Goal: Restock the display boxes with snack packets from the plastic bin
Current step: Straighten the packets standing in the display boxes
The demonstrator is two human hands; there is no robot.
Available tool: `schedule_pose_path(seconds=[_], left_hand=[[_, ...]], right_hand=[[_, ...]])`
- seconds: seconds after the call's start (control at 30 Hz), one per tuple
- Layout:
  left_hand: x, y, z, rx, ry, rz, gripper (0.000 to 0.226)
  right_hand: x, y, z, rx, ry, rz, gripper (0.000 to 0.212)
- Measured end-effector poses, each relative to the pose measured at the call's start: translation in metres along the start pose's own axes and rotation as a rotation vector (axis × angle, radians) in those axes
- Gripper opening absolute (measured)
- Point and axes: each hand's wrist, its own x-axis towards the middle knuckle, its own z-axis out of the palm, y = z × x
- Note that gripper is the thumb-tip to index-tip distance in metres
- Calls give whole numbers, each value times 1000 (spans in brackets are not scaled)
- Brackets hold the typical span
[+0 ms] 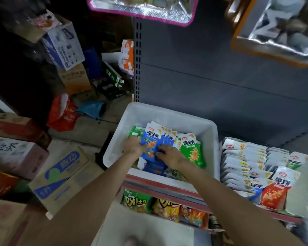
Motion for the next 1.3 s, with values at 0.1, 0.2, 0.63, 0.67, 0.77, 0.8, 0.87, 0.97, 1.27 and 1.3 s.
schedule_pose_path(seconds=[0.1,0.2,0.63,0.67,0.77,0.8,0.87,0.97,1.27,1.3], left_hand=[[-6,-3,-4,-144,70,13,22],[-9,-9,-6,-71,131,5,20],[-66,63,27,-380,101,386,13],[-72,74,32,-382,79,421,11],[-89,115,49,-440,53,520,16],[-95,129,55,-474,48,538,19],[-107,158,71,-508,23,582,17],[-124,193,99,-491,-21,635,11],[-139,238,162,-259,-11,579,17],[-138,238,165,-226,-19,562,17]], right_hand=[[0,6,-1,366,78,51,41],[-2,12,-10,509,123,79,37],[-48,47,-54,1000,451,-81,24],[-59,58,-62,984,479,-111,27],[-92,95,-90,878,535,-234,26],[-104,106,-99,854,553,-275,25],[-126,129,-117,818,602,-317,23],[-151,163,-138,776,685,-339,23],[-167,243,-152,591,742,-224,23],[-164,248,-150,556,725,-203,19]])
